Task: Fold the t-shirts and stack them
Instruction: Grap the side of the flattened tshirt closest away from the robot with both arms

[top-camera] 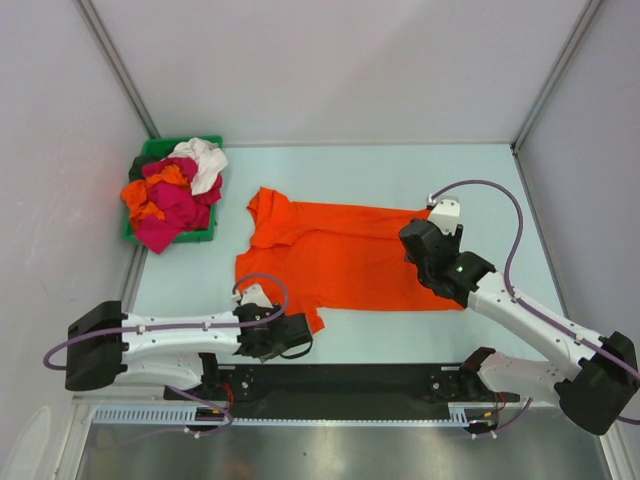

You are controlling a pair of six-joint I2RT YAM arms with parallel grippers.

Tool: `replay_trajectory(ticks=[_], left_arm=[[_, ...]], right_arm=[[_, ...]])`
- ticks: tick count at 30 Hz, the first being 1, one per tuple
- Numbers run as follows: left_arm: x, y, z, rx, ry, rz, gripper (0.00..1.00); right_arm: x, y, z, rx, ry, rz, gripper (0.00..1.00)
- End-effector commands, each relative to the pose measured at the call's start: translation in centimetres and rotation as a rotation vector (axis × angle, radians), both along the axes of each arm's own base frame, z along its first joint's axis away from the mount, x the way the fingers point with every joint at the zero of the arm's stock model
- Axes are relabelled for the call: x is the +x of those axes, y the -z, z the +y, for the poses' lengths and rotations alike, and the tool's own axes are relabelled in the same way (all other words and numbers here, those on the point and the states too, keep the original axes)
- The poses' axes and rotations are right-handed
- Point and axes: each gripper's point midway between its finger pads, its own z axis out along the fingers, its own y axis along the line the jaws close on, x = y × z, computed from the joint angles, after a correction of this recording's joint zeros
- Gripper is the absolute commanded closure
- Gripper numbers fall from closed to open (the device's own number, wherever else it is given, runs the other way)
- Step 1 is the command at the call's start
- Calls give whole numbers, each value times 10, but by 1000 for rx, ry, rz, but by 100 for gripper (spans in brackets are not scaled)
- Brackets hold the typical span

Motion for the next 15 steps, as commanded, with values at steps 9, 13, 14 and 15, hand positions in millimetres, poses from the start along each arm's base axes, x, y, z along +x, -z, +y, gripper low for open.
replay_trajectory(ticks=[9,13,14,15], left_arm=[[-11,12,22,105,-174,73,39],[-7,13,14,105,-142,66,34],[-7,14,14,104,-131,64,34],[-7,16,14,98,-128,68,34]], right_arm=[[-8,2,4,7,-9,-1,37],[-10,1,6,13,-14,3,37],[-10,-1,6,15,-14,-2,37],[-11,0,5,14,-16,-1,37]])
